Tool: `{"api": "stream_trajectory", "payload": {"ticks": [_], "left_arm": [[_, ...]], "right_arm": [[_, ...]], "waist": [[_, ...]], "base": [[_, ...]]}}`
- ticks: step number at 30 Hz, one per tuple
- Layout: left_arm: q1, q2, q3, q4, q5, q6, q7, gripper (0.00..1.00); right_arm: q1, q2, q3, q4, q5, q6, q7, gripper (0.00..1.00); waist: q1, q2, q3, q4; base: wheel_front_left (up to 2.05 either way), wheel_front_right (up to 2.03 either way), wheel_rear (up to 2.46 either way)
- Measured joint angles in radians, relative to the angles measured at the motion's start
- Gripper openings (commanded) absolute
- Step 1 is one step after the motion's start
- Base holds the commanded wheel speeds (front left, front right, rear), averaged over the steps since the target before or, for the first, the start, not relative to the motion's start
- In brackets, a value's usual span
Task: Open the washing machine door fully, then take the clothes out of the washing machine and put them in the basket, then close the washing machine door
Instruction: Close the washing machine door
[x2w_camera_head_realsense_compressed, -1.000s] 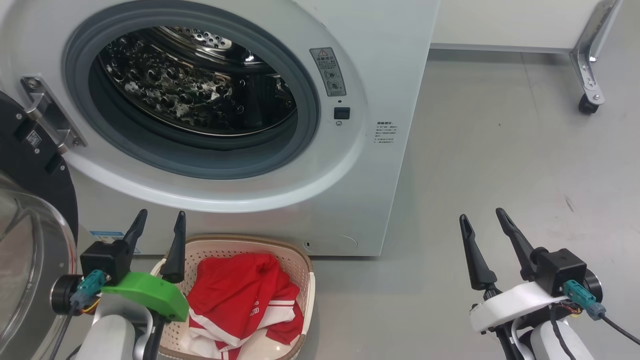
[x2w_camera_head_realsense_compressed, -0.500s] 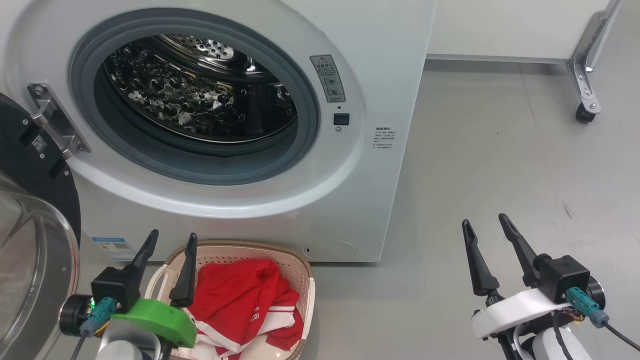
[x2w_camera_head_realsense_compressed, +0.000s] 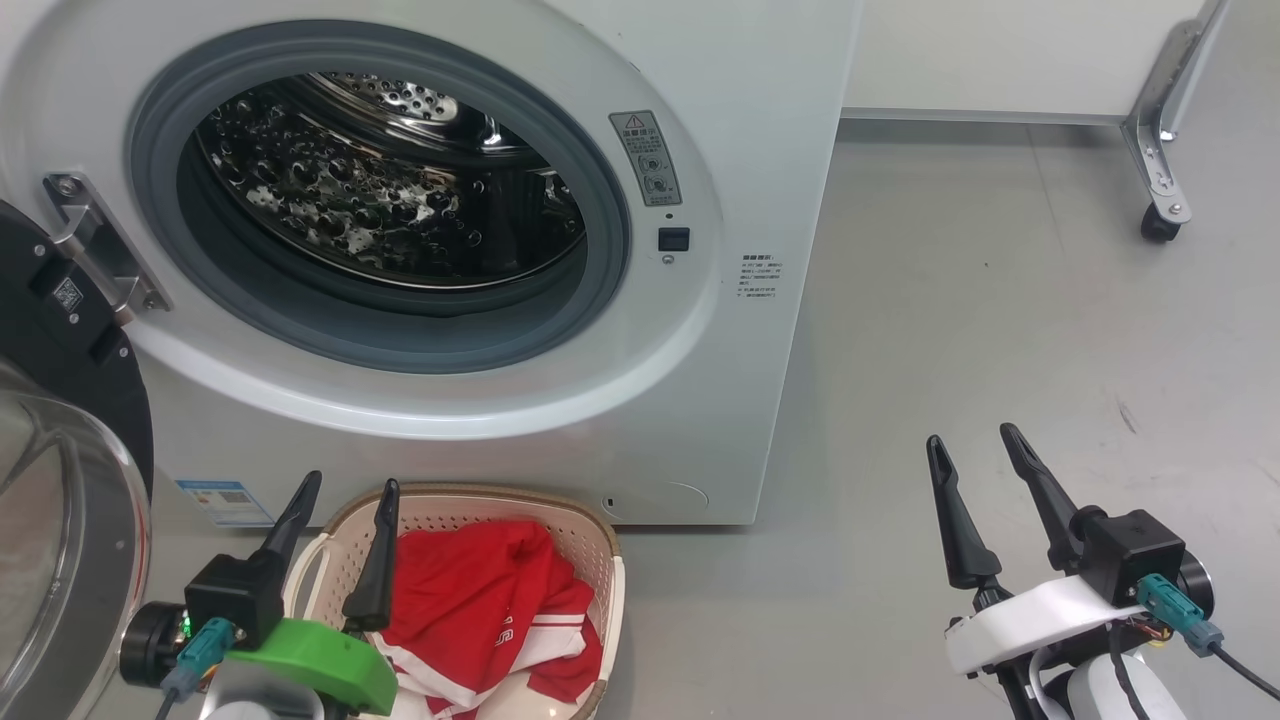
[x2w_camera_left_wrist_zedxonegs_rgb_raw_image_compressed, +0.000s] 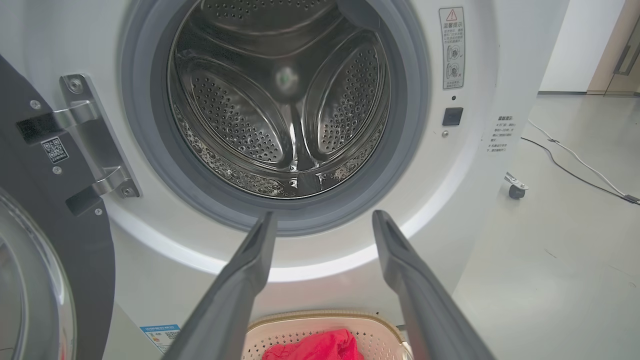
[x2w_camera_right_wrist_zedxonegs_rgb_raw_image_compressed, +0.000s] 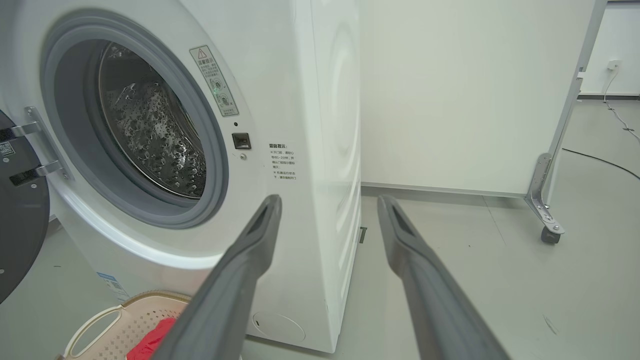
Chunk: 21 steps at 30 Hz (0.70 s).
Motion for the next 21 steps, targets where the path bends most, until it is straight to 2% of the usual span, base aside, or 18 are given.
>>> {"api": "stream_trajectory", "payload": {"ticks": [7, 10, 21], "left_arm": [[0.020, -0.002, 0.004, -0.020, 0.008, 0.000, 0.000, 1.00], [0.029, -0.004, 0.007, -0.026, 0.009, 0.000, 0.000, 1.00], [0.040, -0.008, 0.016, -0.046, 0.010, 0.000, 0.000, 1.00]], "right_arm": [[0.004, 0.002, -0.015, -0.002, 0.000, -0.003, 0.000, 1.00], [0.013, 0.002, -0.030, -0.004, 0.000, -0.019, 0.000, 1.00], [0.017, 0.003, -0.034, -0.001, 0.000, -0.021, 0.000, 1.00]], "waist": [[0.0000, 0.0000, 0.000, -0.004], [0.0000, 0.0000, -0.002, -0.007], [0.0000, 0.0000, -0.004, -0.009]], "base": [[0.00, 0.00, 0.00], [0.00, 0.00, 0.00], [0.00, 0.00, 0.00]]}}
